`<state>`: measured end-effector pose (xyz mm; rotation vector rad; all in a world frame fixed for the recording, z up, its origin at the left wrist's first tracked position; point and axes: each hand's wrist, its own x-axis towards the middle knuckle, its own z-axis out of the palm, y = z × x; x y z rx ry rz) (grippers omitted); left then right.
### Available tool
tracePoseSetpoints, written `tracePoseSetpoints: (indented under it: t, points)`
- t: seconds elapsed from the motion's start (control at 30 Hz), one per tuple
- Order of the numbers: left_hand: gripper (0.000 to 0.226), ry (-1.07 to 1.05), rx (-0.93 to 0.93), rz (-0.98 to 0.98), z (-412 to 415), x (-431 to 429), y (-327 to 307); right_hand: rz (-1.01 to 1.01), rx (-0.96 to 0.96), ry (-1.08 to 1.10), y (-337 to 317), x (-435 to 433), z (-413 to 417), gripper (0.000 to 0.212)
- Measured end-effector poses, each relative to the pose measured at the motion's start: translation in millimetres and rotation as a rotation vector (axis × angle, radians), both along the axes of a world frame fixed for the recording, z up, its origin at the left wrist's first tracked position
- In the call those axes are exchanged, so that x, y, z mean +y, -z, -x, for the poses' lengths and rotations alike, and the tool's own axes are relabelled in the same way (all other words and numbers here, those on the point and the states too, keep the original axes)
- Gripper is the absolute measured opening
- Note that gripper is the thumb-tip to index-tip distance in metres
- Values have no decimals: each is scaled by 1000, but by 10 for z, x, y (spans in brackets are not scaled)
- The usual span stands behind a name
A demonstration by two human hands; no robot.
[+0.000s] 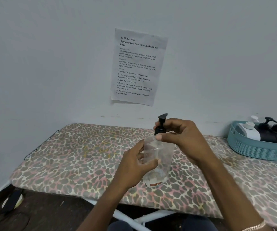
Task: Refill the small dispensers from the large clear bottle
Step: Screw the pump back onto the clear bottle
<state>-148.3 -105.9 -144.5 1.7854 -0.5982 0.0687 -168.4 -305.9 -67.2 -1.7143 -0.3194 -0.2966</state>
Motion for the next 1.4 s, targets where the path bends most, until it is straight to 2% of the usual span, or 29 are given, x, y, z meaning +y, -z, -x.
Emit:
tracePoseSetpoints:
  t: [0.1, 0.17, 0.23, 0.37, 0.43, 0.5, 0.57, 0.63, 0.7, 0.8, 0.87, 0.97, 1.03, 1.4]
  points:
    - [62, -13, -3, -43, -11, 2, 31, 85, -64, 289, 156, 228, 33, 37]
    - [62, -9, 4, -50, -12, 0, 51, 100, -70, 319, 186, 294, 42, 43]
    - [66, -9, 12, -44, -5, 5, 50, 108, -34, 243, 115, 238, 56, 40]
    - [64, 2, 5, -24, 11, 6, 24, 109, 43, -118, -60, -19, 38, 42]
    - [64, -3, 7, -13, 13, 3, 17, 74, 52, -163, -98, -63, 40, 37]
    - [64, -3, 4, 3, 5, 6, 25, 24, 33, -64, -75, 1, 56, 29]
    - [64, -11, 2, 0, -1, 4, 29, 22, -16, 139, 15, 150, 84, 21]
    - [62, -21, -7, -15, 3, -5, 26, 47, -69, 334, 123, 317, 119, 24]
    - [60, -24, -22, -22, 3, -10, 31, 51, -107, 395, 169, 424, 141, 28]
    - [59, -24, -15, -23, 6, -4, 43, 101, -52, 314, 104, 353, 126, 26]
    - [63, -22, 0, -27, 5, 0, 49, 153, 11, 154, 13, 203, 90, 27]
    - [66, -15, 6, -33, 6, -3, 65, 90, 79, -121, -78, 12, 58, 38]
    - [67, -11, 7, -31, 0, -5, 75, 48, 76, -149, -70, -26, 48, 37]
    - [63, -39, -17, 12, 11, -27, 94, -101, -33, 265, 91, 369, 163, 37]
